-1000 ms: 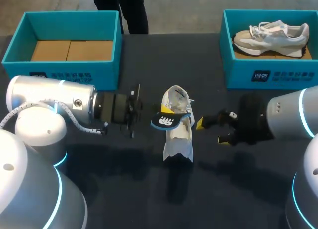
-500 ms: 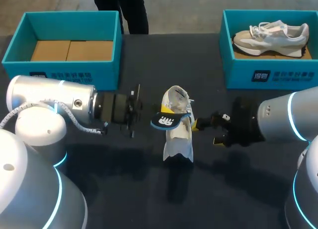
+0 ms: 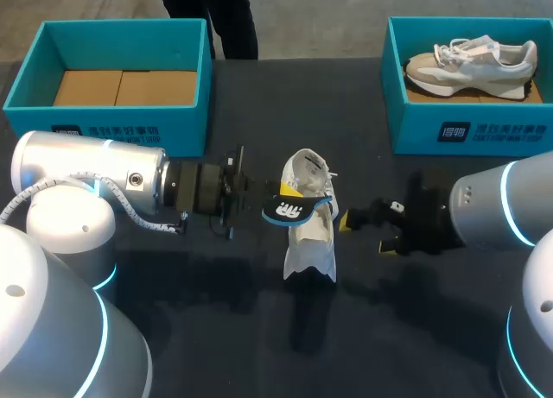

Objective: Take the shoe out of the shoebox, open the shoe tongue, remove and reinsert the insole, then place the shoe into the shoebox

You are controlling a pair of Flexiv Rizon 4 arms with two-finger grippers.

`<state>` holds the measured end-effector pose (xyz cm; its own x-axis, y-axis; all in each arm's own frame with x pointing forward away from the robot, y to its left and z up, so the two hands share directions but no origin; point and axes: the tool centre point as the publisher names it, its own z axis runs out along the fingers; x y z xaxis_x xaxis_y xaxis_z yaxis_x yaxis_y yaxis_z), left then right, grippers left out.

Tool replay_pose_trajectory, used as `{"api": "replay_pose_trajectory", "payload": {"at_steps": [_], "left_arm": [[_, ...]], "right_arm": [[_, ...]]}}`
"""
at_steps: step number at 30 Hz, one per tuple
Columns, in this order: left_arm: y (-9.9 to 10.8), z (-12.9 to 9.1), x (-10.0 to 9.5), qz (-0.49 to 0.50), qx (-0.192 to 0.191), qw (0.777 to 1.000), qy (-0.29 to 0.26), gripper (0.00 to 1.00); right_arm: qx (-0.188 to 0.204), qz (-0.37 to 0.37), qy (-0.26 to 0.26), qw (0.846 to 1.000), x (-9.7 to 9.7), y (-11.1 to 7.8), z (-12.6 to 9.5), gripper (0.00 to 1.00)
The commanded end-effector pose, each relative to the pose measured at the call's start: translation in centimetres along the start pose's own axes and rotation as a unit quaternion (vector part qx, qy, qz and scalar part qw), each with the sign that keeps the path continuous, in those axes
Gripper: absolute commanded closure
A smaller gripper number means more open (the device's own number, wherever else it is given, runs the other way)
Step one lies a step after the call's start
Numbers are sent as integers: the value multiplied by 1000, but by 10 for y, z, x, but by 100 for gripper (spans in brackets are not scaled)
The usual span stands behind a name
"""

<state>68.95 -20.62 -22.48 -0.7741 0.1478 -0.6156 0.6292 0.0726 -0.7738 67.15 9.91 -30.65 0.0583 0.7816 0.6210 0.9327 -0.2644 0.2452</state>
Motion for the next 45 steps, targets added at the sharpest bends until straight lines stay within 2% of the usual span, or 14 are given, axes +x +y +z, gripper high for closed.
{"api": "replay_pose_trajectory", "payload": {"at_steps": [1,16,17,22,29,39,45], "left_arm": [[0,0,0,0,-1,1000,-1,100],[0,0,0,0,-1,1000,-1,100],[0,0,0,-13,14,1000,-5,100],[5,-1,-2,-23,35,999,-4,100],[19,4,6,-42,46,998,11,100],[34,10,14,-52,32,998,21,100],[37,2,17,-58,20,998,27,100]], "right_arm": [[-2,2,-9,1000,-3,-3,-16,0],[-3,5,-7,1000,-5,-1,-19,0],[-3,5,-7,1000,-5,-1,-19,0],[-3,5,-7,1000,-5,-1,-19,0],[-3,5,-7,1000,-5,-1,-19,0],[-3,5,-7,1000,-5,-1,-19,0],[-3,5,-7,1000,-5,-1,-19,0]]}}
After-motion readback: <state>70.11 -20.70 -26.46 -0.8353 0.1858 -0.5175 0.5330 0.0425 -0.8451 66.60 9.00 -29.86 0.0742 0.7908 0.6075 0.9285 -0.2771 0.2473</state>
